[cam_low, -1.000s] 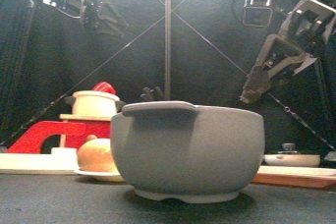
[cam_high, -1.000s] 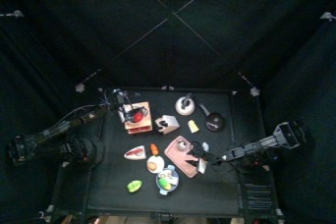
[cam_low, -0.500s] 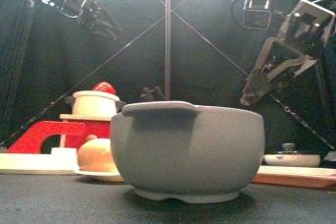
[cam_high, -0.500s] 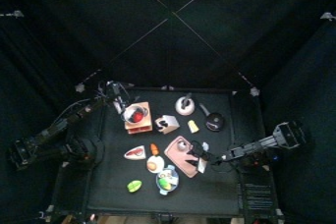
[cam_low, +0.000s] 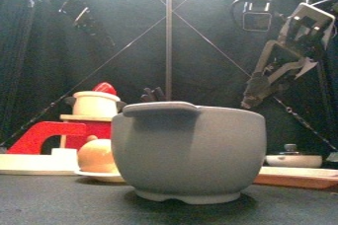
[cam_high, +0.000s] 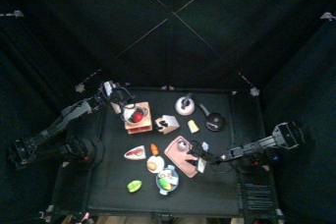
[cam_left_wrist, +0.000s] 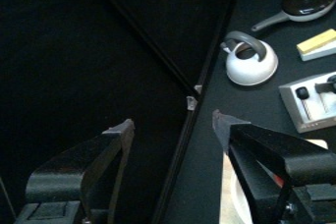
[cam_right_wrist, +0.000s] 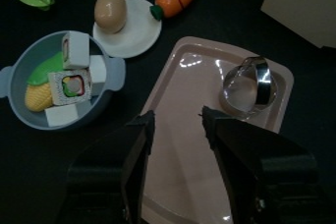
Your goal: Grab apple
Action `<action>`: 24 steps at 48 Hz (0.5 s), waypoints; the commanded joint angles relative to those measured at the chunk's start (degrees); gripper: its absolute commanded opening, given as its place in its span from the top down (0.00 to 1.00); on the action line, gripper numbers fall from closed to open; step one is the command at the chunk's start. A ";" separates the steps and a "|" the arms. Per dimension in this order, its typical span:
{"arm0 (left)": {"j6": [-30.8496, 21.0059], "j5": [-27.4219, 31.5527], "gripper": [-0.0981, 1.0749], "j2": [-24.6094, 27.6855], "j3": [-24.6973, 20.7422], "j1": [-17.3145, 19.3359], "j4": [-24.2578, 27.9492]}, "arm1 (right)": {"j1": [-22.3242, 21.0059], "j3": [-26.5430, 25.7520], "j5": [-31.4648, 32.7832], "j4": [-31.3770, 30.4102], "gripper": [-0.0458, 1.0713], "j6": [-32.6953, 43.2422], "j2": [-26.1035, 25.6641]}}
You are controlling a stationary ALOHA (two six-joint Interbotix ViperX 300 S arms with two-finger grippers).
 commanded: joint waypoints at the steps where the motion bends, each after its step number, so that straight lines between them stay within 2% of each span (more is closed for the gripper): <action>1: -9.14 1.41 0.08 -0.35 -1.41 -4.22 8.88 | -0.18 -1.14 -0.09 -0.09 0.24 0.00 -0.53; 9: -30.15 10.11 0.08 -0.18 -0.53 -12.30 19.42 | -0.18 -1.14 -0.26 -0.09 0.24 0.00 -0.53; 11: -37.00 13.36 0.08 -0.26 0.70 -14.94 22.94 | -0.26 -1.14 -0.18 -0.09 0.24 0.00 -0.53; 15: -46.23 17.23 0.08 -0.18 4.39 -19.78 28.21 | -0.26 -1.05 -0.26 -0.09 0.24 -0.09 -0.53; 20: -56.16 17.49 0.08 -0.62 9.32 -25.66 32.61 | -0.18 -0.97 -0.26 -0.09 0.24 -0.09 -0.53; 24: -64.34 15.56 0.08 -1.05 11.87 -29.71 33.22 | -0.35 -1.05 -0.26 -0.18 0.24 -0.09 -0.53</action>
